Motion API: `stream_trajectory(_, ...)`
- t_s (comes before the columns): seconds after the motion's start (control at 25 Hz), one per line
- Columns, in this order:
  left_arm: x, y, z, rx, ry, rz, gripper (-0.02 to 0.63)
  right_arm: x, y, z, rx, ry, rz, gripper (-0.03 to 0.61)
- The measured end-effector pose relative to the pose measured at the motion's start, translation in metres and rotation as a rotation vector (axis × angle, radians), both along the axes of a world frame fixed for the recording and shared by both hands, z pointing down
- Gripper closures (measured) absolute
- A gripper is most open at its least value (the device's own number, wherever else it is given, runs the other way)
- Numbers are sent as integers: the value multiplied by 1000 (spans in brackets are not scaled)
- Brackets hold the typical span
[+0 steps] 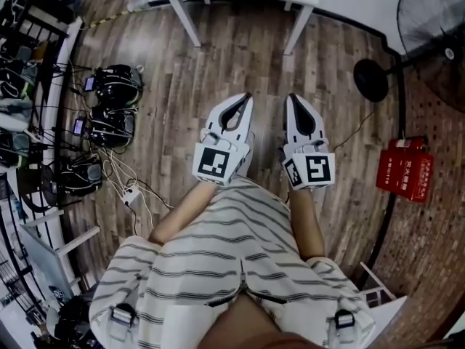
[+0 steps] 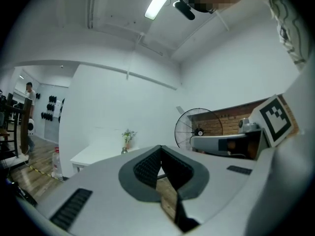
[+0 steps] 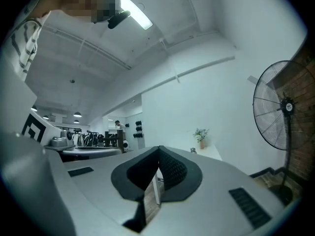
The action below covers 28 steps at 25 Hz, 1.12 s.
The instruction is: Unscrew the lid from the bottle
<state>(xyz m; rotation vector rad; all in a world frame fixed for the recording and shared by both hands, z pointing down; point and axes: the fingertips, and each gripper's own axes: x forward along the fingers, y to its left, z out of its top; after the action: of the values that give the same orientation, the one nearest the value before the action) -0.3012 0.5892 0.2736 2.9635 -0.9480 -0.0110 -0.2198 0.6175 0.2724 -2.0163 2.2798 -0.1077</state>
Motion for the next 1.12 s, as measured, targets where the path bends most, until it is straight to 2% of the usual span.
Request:
stream_trajectory(0.28, 50, -156, -15, 7, -41, -9, 618, 51, -149, -26, -13, 27, -2, 575)
stream_trajectory(0.44, 81, -229, -29, 41, -38, 59, 617, 75, -230, -34, -22, 31, 4, 575)
stream_trajectory(0.56, 99, -273, -29, 41, -60, 75, 615, 87, -278, -37, -30, 44, 4, 574)
stream_trajectory(0.84, 125, -352, -15, -23, -78, 53, 615, 116, -353, -31, -55, 48, 34, 574)
stream_trajectory(1.12, 161, -402, 6, -63, -99, 34, 615, 150, -404, -11, -95, 41, 0, 569)
